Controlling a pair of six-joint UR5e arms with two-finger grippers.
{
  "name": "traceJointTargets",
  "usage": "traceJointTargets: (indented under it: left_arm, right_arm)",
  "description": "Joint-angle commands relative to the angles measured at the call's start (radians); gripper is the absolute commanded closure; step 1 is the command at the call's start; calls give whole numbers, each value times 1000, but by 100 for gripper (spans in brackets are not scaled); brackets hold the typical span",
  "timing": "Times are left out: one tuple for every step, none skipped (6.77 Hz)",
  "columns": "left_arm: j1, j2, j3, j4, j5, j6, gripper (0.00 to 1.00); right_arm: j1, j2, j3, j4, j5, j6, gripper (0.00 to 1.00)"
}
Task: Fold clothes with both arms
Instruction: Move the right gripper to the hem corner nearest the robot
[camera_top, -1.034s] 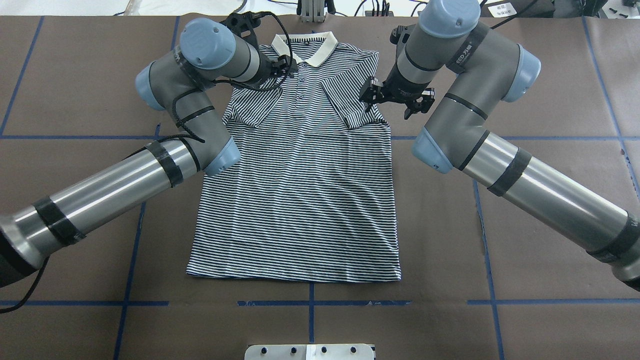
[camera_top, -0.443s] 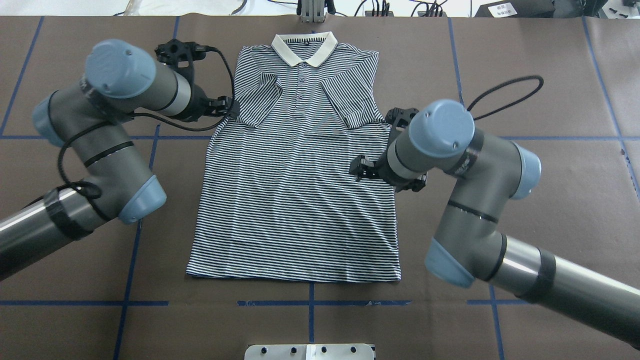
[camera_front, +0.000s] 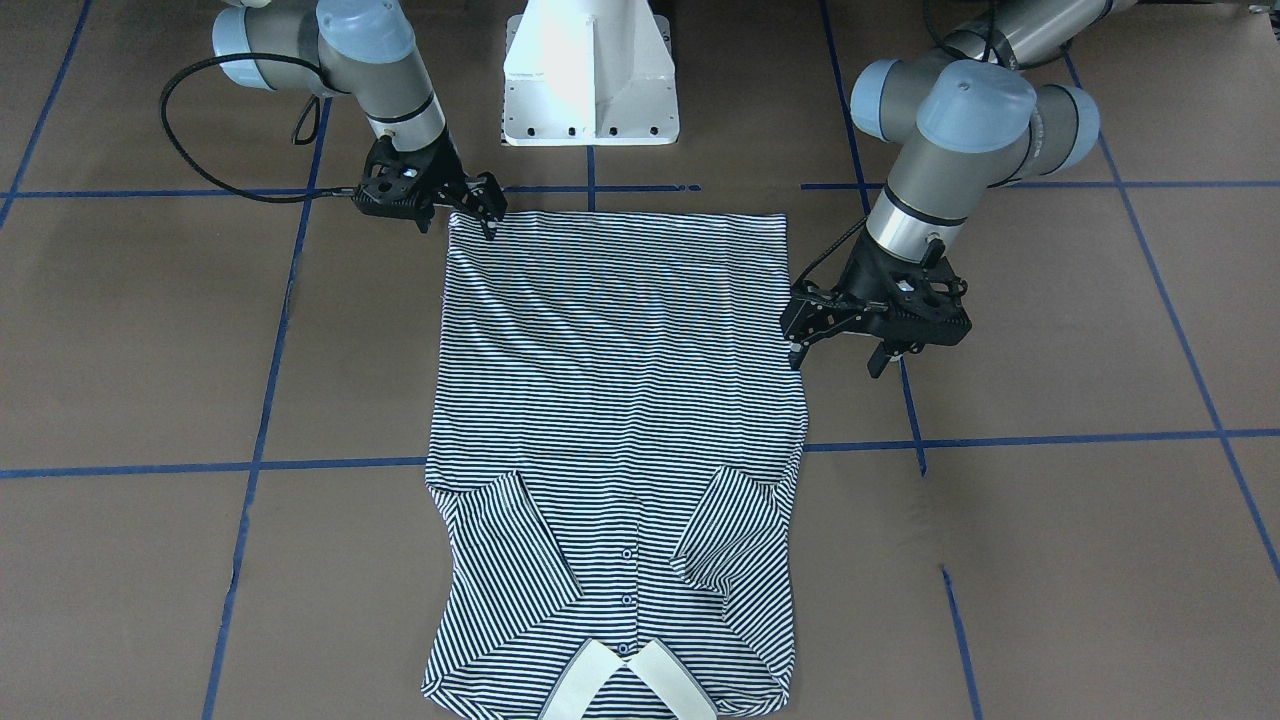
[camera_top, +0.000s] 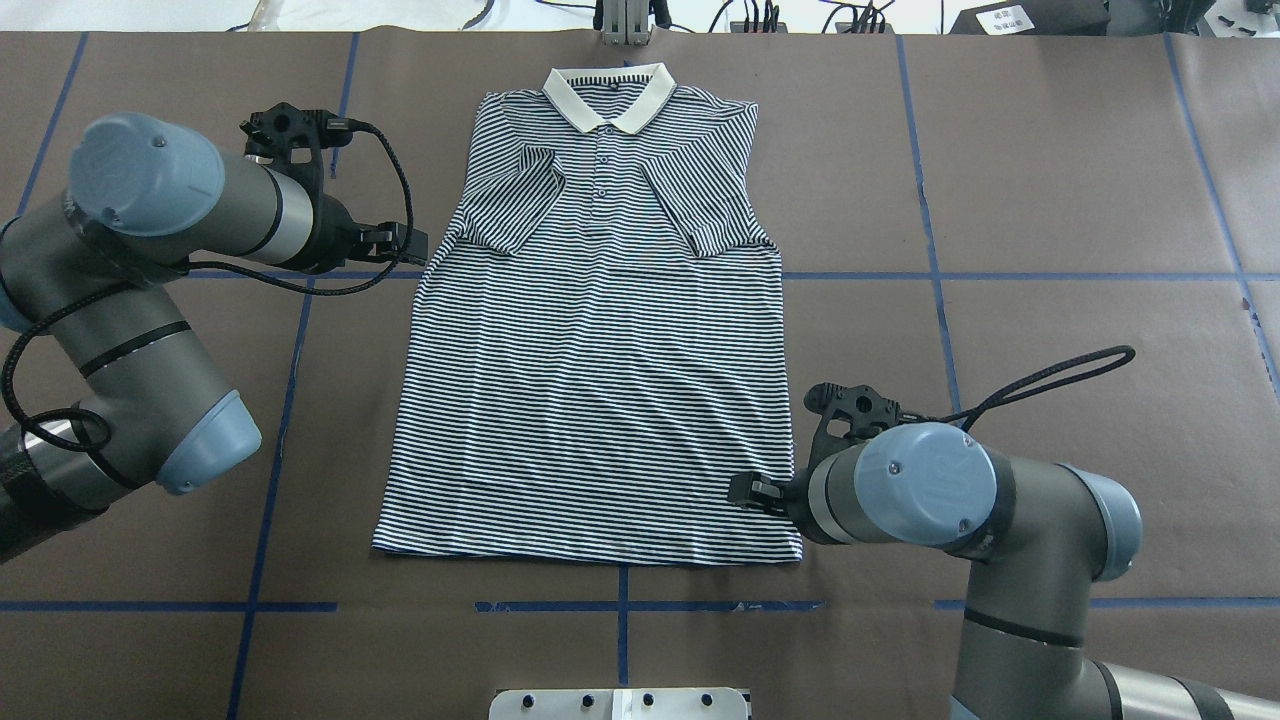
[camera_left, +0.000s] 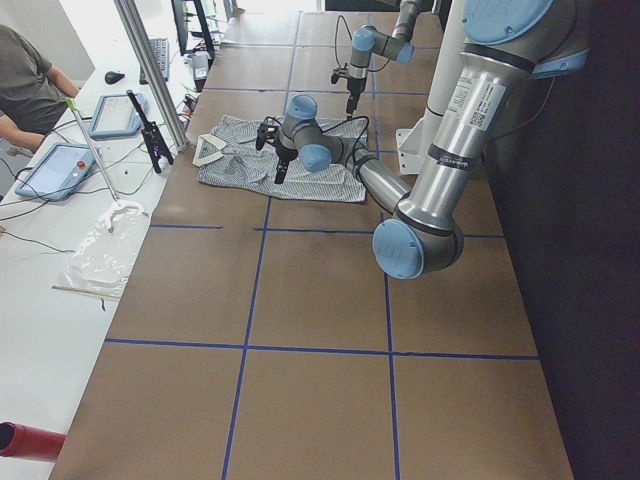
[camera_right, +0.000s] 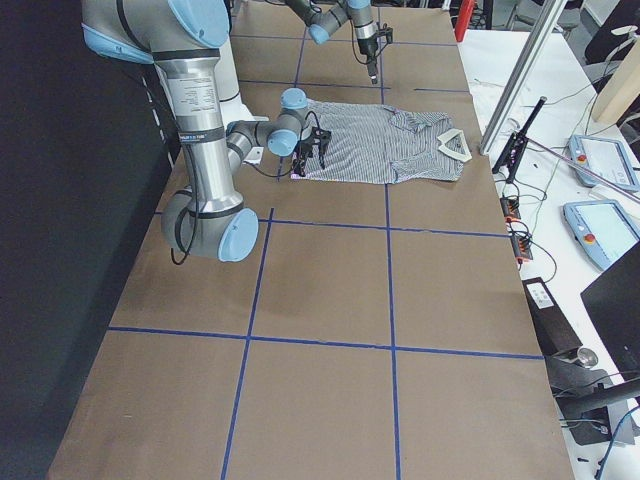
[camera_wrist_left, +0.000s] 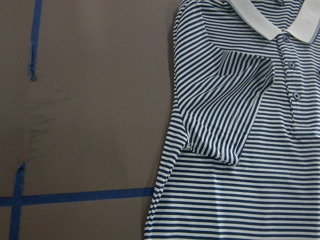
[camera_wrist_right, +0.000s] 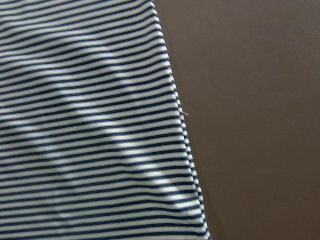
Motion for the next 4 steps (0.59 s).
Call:
traceJointTargets:
  left_arm:
    - [1, 4, 1, 1, 0, 1, 0]
    - [2, 3, 2, 1, 0, 1, 0]
    - [2, 3, 2, 1, -1, 1, 0]
    - [1, 4, 4, 1, 0, 1, 0]
  right_arm:
    - [-49, -16, 12, -52, -31, 20, 0]
    - [-64, -14, 0, -53, -30, 18, 0]
    - [-67, -10, -12, -53, -30, 18, 0]
    - [-67, -7, -12, -54, -27, 18, 6]
